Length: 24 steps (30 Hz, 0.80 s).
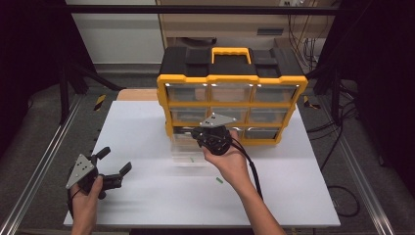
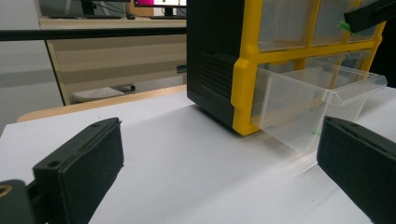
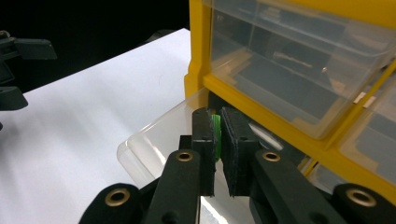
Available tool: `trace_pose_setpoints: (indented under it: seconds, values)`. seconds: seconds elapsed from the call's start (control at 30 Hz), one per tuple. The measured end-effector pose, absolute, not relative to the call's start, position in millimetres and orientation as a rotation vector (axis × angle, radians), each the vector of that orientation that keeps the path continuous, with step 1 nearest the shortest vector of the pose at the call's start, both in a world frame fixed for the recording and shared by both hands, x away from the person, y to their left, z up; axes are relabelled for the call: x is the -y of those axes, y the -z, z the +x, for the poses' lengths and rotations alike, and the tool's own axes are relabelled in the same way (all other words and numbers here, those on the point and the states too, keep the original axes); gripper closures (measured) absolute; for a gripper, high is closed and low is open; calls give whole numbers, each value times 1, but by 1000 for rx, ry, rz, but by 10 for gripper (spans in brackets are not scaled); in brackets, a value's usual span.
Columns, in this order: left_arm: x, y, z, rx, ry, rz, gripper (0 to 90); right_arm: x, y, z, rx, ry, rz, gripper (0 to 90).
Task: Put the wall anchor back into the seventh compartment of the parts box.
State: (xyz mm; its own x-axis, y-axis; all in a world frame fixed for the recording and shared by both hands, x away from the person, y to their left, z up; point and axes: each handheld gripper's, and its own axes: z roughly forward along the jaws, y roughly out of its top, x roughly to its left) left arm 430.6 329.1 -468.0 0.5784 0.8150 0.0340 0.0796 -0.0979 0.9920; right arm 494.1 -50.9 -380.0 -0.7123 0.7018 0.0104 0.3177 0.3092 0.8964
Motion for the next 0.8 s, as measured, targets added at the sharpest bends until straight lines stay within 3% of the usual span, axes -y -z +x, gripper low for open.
trace_pose_setpoints:
  seconds: [0.43, 0.67, 0.8]
  values:
    - [-329, 468, 431, -778, -736, 1565, 4, 48, 387, 497, -2232, -1337, 925, 835]
    - [-330, 468, 431, -779, -736, 1563, 3, 51, 385, 496, -2214, -1356, 939, 653]
    - [-330, 468, 430, -778, -736, 1563, 3, 55, 382, 492, -2210, -1338, 945, 506]
